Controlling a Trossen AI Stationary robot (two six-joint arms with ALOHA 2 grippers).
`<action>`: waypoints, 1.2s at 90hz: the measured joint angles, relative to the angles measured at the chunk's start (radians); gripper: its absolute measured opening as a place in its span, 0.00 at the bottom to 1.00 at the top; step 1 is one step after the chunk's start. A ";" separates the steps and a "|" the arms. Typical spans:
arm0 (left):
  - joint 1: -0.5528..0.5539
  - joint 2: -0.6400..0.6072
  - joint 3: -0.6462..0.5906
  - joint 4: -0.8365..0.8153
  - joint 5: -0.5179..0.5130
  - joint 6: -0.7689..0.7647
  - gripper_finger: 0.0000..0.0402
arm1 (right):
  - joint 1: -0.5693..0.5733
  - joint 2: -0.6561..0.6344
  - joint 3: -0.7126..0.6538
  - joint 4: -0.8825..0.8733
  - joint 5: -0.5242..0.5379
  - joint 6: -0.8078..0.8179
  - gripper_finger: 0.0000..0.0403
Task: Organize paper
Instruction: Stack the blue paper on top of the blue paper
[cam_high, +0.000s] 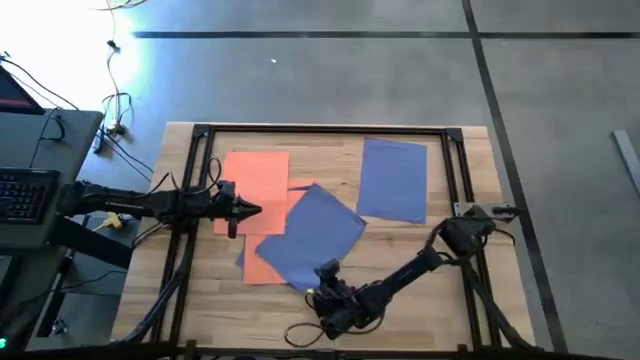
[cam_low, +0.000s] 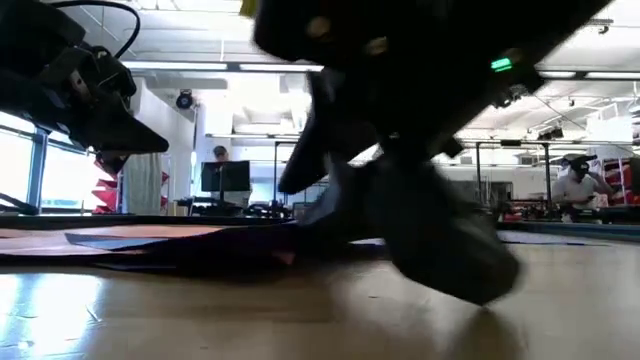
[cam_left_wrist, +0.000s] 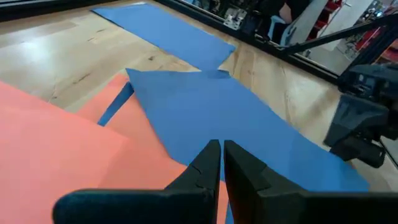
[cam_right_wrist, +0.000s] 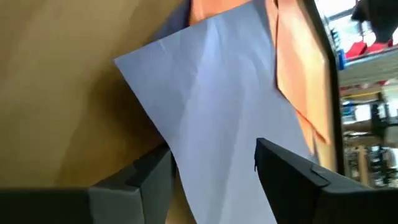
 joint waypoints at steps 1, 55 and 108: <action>0.000 0.000 0.000 0.000 0.000 0.000 0.00 | -0.005 0.000 0.000 0.004 -0.008 0.000 0.47; -0.001 0.000 0.000 -0.001 0.031 -0.006 0.00 | -0.010 -0.102 -0.009 -0.193 -0.036 -0.114 0.00; -0.018 -0.002 0.000 0.009 -0.036 0.045 0.00 | -0.199 -0.280 -0.213 -1.090 0.199 0.334 0.00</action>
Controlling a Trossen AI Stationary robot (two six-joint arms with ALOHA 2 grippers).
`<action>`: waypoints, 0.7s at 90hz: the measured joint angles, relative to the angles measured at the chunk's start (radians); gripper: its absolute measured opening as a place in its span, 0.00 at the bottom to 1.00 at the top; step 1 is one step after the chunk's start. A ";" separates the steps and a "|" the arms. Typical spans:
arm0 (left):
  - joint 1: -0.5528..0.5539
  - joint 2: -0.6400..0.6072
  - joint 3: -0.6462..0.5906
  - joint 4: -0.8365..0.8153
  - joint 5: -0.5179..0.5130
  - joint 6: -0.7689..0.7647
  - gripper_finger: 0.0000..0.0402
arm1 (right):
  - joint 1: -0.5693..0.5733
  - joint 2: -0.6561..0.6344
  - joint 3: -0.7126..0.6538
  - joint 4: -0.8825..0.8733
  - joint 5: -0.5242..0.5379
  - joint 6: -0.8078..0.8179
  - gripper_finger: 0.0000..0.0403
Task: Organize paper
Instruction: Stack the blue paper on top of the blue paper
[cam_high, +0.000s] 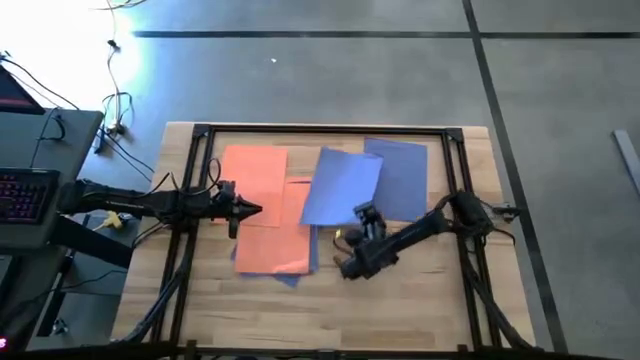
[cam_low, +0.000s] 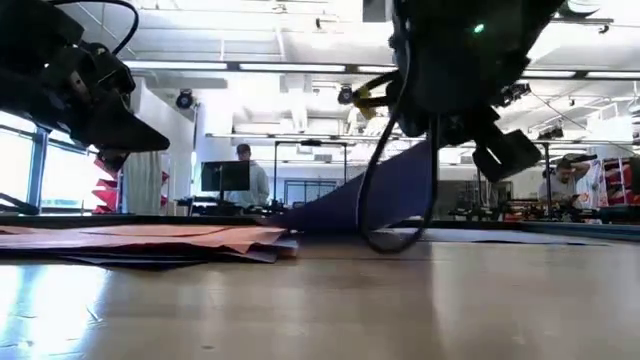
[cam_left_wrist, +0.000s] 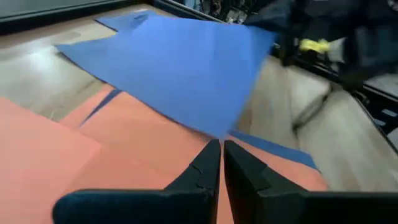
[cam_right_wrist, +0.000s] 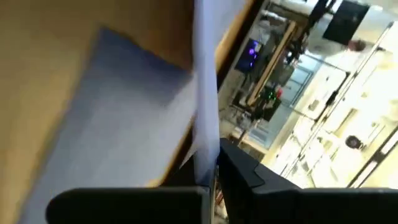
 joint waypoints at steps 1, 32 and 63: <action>0.000 0.000 0.000 0.000 0.000 0.000 0.00 | -0.005 -0.005 -0.013 -0.011 0.000 0.008 0.00; 0.000 0.000 0.000 0.135 -0.001 0.114 0.00 | -0.048 -0.299 -0.398 0.039 -0.216 0.094 0.00; 0.000 0.001 0.000 0.192 -0.034 0.211 0.00 | -0.075 -0.387 -0.528 0.958 -0.283 -0.124 0.02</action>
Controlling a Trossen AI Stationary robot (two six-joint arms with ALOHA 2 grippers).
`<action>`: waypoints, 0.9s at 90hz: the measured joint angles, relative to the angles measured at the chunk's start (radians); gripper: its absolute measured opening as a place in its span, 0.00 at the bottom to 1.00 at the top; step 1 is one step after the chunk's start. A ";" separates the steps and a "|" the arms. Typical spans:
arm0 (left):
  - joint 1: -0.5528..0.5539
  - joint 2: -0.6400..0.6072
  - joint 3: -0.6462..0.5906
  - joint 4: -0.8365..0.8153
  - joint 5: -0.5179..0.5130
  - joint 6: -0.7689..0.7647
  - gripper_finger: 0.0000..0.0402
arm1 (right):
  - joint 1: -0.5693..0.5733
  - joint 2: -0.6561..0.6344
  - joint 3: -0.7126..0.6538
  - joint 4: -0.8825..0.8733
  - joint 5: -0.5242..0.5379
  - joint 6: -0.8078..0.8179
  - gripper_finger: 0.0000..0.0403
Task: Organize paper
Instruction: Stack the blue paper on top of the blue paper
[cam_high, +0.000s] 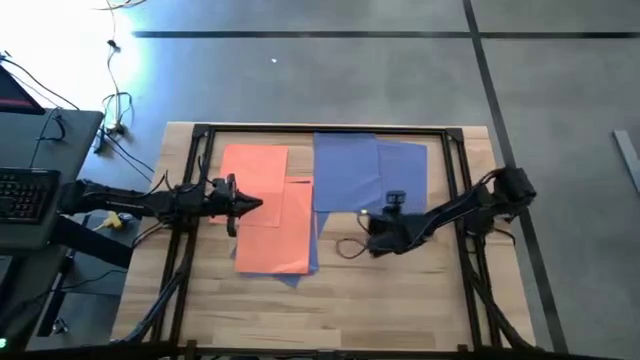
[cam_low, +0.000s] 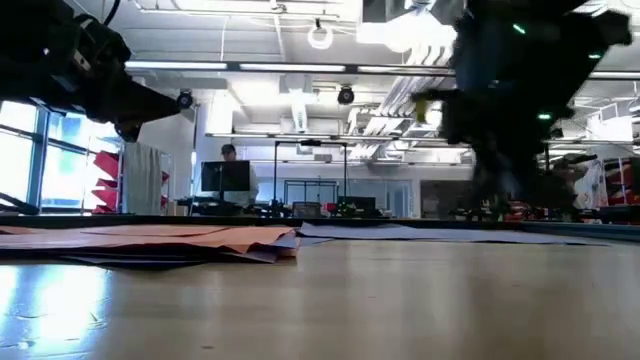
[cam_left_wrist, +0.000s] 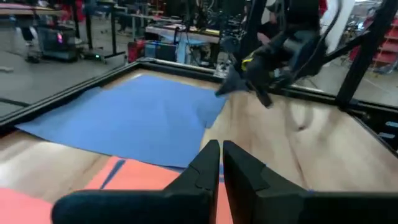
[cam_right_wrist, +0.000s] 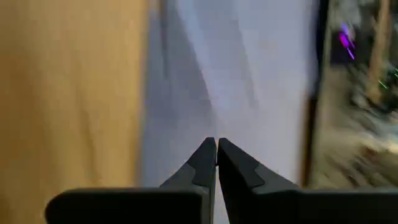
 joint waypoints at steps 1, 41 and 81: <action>0.000 0.000 0.000 -0.001 -0.001 0.000 0.00 | -0.005 0.002 0.000 0.040 -0.012 -0.021 0.02; 0.000 0.013 0.000 -0.018 -0.009 0.001 0.00 | -0.310 0.121 0.001 0.525 -0.381 -0.039 0.53; 0.000 0.015 0.000 -0.018 -0.009 0.001 0.00 | -0.344 0.117 0.006 0.364 -0.513 0.182 0.56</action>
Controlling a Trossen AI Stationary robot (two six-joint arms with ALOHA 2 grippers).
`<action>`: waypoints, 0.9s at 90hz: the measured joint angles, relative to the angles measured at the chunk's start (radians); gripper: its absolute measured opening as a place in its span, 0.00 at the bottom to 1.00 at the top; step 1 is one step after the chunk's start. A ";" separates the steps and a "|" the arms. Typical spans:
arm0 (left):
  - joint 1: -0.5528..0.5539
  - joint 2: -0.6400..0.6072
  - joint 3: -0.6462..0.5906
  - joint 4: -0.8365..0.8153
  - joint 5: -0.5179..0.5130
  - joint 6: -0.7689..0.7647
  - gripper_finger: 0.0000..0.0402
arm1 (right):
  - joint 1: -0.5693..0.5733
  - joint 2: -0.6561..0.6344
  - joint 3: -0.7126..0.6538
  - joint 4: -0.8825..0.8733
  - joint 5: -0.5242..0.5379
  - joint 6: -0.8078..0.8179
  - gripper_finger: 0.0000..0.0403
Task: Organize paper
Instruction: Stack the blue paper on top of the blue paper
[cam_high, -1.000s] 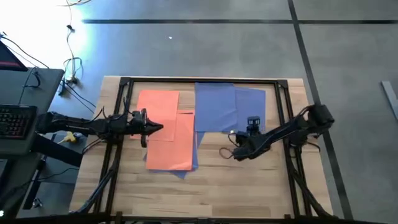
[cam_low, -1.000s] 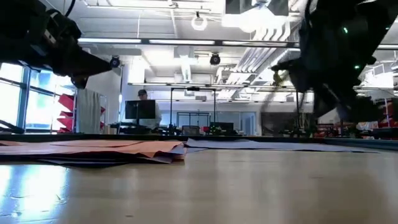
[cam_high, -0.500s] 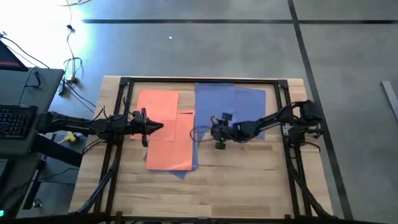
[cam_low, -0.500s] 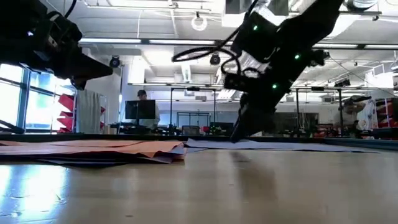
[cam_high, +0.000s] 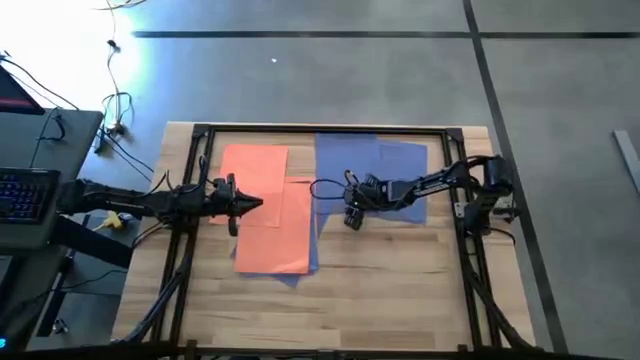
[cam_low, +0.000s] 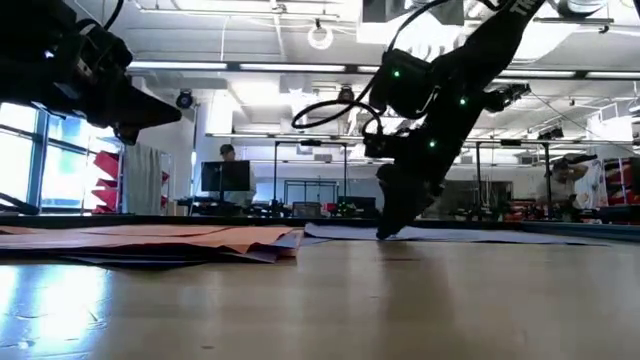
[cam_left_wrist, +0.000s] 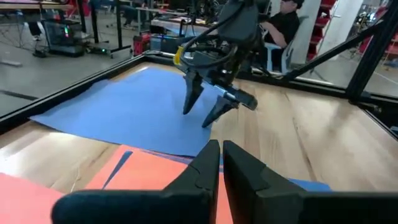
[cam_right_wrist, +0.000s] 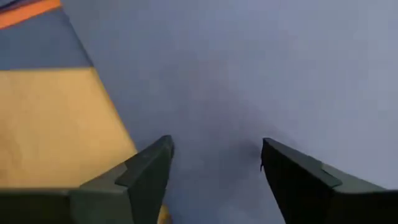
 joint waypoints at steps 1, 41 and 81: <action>0.000 0.000 0.000 0.000 0.000 0.000 0.00 | 0.005 0.000 0.000 -0.005 -0.004 0.010 0.55; 0.000 0.000 0.000 -0.002 0.000 -0.003 0.00 | 0.173 0.002 -0.001 -0.213 0.179 0.453 0.53; 0.000 0.000 0.000 -0.001 0.000 -0.003 0.00 | 0.172 -0.086 -0.008 -0.634 0.186 0.432 0.53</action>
